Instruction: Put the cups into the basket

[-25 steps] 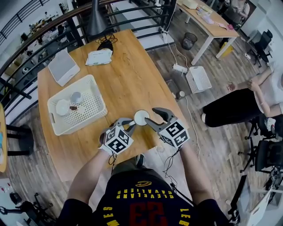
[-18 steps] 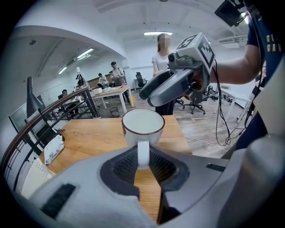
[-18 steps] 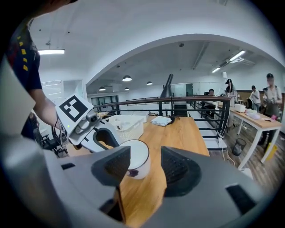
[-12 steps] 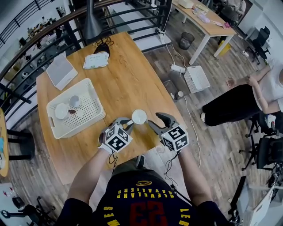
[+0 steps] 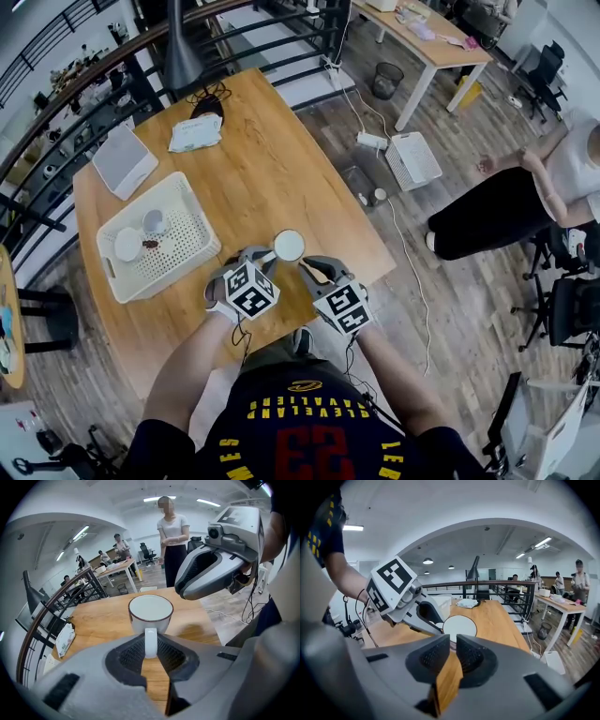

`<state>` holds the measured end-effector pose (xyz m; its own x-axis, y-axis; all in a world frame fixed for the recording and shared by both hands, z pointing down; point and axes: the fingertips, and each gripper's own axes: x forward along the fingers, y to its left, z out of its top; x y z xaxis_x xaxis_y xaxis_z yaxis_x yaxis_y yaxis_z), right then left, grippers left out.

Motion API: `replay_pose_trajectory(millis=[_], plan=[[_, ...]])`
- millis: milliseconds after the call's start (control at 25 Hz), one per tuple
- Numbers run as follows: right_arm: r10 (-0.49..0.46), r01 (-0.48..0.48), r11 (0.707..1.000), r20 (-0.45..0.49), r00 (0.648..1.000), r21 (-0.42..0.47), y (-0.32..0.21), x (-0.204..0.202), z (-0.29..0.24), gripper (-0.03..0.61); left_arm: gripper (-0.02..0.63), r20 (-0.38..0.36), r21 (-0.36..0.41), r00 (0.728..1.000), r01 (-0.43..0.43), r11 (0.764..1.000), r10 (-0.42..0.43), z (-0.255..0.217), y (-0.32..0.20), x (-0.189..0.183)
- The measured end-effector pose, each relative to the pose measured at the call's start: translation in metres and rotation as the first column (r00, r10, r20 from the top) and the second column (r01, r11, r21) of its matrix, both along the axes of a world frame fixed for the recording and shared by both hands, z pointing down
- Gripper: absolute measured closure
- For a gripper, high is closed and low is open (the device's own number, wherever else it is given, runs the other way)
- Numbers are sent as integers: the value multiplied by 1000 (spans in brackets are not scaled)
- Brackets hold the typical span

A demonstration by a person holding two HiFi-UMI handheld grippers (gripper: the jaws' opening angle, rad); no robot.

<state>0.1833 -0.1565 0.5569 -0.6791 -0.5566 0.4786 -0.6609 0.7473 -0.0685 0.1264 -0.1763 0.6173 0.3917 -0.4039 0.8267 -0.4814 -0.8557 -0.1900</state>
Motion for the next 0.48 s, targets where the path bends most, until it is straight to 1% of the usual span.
replay_pose_trajectory(millis=[40, 120, 200, 320, 480], plan=[[31, -31, 1000, -12, 999, 4, -3, 4, 1, 529, 541, 5, 2, 1000, -2, 1000, 2, 0, 0, -1], [106, -106, 994, -26, 994, 18, -12, 13, 1, 549, 541, 9, 3, 1000, 0, 1000, 0, 0, -1, -2], [158, -159, 987, 4, 987, 26, -18, 17, -4, 555, 541, 11, 4, 1000, 1, 1000, -1, 0, -1, -2], [163, -165, 985, 47, 985, 47, -21, 13, -13, 557, 541, 26, 11, 1000, -10, 1000, 10, 0, 1, -2], [141, -142, 989, 45, 989, 37, -19, 4, -13, 557, 541, 38, 21, 999, -16, 1000, 16, -3, 3, -1]])
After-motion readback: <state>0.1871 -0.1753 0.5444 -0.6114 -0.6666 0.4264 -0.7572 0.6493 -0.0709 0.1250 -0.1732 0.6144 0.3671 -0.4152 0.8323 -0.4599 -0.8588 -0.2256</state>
